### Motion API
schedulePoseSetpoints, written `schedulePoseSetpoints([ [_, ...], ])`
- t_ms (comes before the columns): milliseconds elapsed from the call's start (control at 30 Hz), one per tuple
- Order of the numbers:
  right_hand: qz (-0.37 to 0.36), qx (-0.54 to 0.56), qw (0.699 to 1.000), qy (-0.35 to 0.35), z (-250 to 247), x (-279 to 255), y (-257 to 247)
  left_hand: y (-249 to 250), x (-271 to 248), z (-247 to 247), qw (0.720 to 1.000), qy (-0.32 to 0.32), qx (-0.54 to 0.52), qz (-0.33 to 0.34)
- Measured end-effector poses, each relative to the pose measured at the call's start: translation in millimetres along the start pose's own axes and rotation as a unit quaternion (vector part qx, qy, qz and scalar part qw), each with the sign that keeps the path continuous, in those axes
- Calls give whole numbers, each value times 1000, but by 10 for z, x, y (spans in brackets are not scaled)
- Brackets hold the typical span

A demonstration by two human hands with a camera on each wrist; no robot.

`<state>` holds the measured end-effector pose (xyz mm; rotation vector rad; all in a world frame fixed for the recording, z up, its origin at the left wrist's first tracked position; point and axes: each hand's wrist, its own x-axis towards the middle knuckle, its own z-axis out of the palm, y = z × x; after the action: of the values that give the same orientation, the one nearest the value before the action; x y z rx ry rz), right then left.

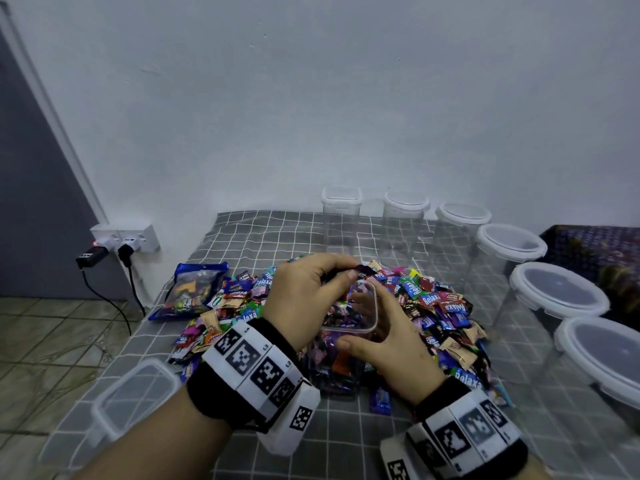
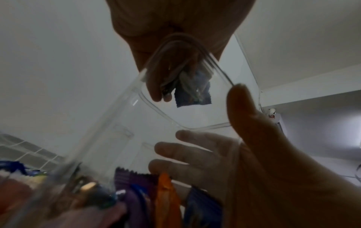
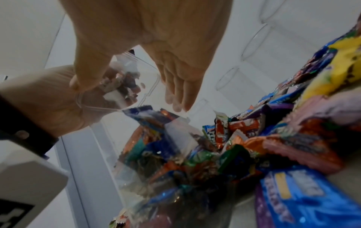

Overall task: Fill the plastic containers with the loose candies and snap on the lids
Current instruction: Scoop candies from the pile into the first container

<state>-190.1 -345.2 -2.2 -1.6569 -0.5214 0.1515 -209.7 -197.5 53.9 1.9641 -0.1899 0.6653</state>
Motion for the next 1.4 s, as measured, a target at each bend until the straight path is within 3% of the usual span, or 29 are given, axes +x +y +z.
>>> schedulePoseSetpoints([
  [167, -4, 4, 1000, 6, 3, 8, 21, 5, -17, 8, 999, -1, 31, 38],
  [433, 12, -30, 999, -6, 0, 5, -9, -38, -22, 10, 998, -12, -45, -32],
  [533, 30, -93, 993, -59, -106, 1, -87, -29, 6, -57, 998, 16, -51, -38],
  [633, 64, -204, 965, -150, -246, 23, -87, -88, 59, -182, 996, 39, -38, -71],
  [733, 90, -353, 914, -179, -332, 84, -4, -200, 137, -313, 989, 8, 83, -125],
  [833, 126, -464, 861, -168, -382, 192, -37, -419, 211, -409, 937, -145, 277, -156],
  [933, 145, -536, 814, -168, -399, 338, -64, -664, 235, -373, 829, -327, 426, -160],
  [1033, 160, -568, 786, -186, -373, 501, 12, -780, 249, -303, 765, -390, 470, -201],
  [1233, 142, -581, 773, -212, -290, 663, 329, -926, 265, -198, 729, -425, 490, -219],
  [1400, 116, -595, 765, -216, -289, 677, 352, -888, 218, -206, 749, -418, 486, -166],
])
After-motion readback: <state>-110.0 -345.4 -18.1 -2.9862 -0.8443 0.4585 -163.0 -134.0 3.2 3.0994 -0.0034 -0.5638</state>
